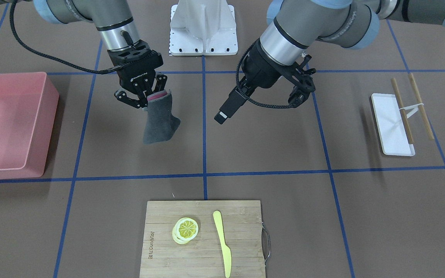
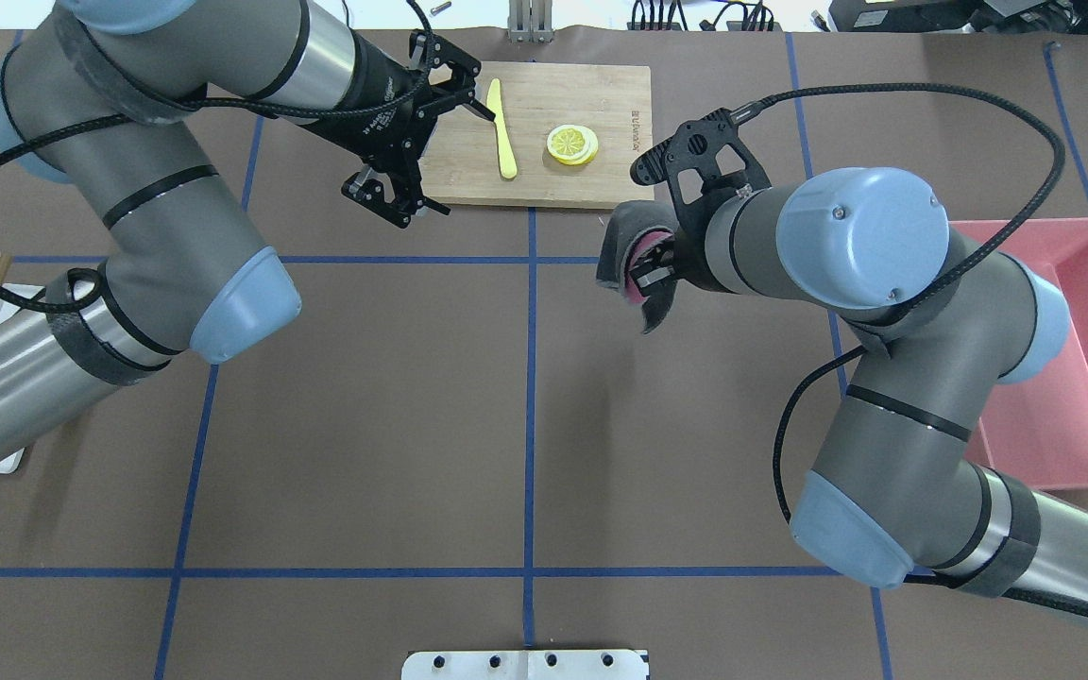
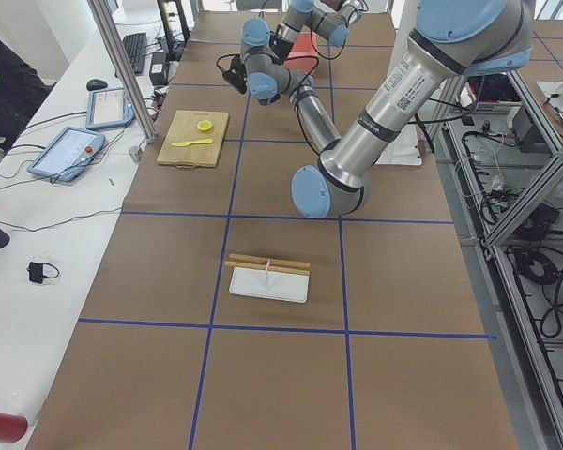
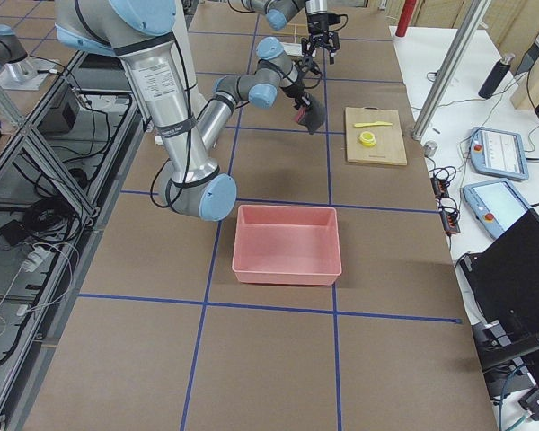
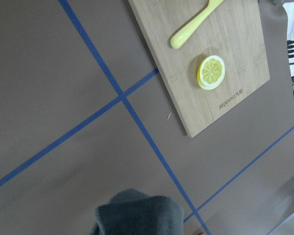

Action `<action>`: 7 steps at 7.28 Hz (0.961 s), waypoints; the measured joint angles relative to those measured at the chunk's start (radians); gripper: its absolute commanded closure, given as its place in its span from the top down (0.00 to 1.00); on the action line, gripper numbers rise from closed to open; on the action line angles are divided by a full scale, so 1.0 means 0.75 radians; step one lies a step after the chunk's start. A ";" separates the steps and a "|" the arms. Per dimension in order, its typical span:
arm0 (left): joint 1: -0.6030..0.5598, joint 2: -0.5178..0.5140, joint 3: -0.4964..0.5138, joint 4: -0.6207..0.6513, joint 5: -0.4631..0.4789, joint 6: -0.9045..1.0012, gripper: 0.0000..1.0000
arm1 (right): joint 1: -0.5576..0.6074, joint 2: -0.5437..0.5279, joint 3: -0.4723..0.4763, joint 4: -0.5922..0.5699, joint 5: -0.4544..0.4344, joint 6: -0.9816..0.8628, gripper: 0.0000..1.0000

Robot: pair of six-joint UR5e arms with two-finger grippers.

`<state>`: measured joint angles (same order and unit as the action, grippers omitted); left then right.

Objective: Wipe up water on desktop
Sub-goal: 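Lower the cloth onto the table with the right gripper while the left arm withdraws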

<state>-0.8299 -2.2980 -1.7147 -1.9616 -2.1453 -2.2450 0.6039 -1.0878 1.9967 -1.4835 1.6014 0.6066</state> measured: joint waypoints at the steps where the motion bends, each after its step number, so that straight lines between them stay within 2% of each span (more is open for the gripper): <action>1: -0.024 0.024 -0.001 0.001 -0.002 0.039 0.98 | 0.027 -0.008 0.015 -0.121 -0.007 -0.073 0.00; 4: -0.075 0.085 -0.013 0.002 -0.016 0.123 0.98 | 0.056 -0.029 0.012 -0.432 -0.150 -0.356 0.00; 7: -0.153 0.160 -0.031 0.002 -0.115 0.220 0.98 | 0.040 -0.037 -0.054 -0.539 -0.216 -0.528 0.00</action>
<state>-0.9449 -2.1781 -1.7375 -1.9604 -2.2315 -2.0800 0.6339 -1.1154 1.9562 -1.8877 1.4394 0.2105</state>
